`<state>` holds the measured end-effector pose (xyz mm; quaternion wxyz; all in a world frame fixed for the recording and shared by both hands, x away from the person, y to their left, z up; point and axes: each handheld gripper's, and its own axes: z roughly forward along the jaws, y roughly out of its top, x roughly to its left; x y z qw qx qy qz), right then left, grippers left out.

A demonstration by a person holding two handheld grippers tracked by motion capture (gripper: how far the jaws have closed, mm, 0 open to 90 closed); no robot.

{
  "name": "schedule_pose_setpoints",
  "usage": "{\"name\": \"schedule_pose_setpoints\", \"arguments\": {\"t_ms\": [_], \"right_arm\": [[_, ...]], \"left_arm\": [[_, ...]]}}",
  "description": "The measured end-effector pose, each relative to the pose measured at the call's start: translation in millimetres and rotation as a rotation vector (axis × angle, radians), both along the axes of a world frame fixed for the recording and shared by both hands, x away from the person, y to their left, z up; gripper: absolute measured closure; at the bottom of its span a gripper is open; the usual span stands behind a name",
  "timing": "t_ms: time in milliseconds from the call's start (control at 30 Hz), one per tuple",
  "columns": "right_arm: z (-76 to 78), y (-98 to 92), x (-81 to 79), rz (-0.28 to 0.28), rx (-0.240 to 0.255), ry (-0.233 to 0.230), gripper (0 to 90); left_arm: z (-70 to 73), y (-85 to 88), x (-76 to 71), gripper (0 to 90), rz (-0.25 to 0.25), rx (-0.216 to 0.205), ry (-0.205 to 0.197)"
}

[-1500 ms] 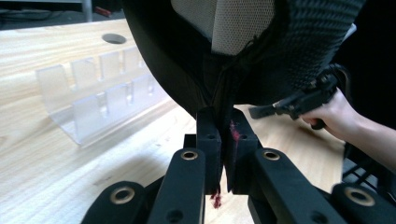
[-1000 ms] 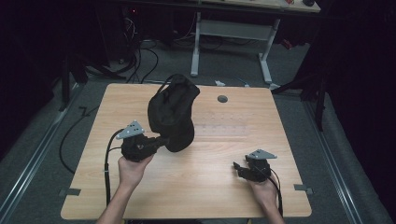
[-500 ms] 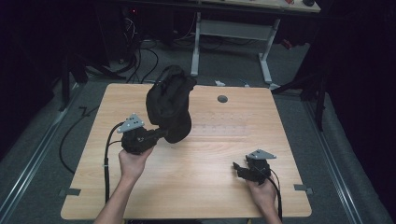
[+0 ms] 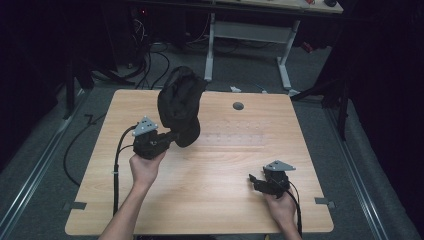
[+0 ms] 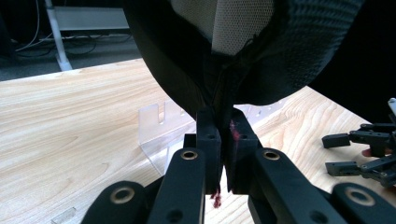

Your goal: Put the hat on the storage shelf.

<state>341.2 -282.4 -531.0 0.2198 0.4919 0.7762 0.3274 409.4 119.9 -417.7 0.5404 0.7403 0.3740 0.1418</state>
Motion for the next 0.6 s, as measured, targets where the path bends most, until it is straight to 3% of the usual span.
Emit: {"name": "schedule_pose_setpoints", "arguments": {"t_ms": [167, 600], "right_arm": [[0.0, 0.0, -0.1, 0.001, -0.001, 0.0, 34.2], [0.1, 0.4, -0.4, 0.002, 0.001, 0.002, 34.0]], "left_arm": [[-2.9, -7.8, 3.5, 86.1, 0.018, 0.037, -0.002], [-10.2, -14.2, 8.7, 86.1, 0.046, 0.077, 0.001]]}}
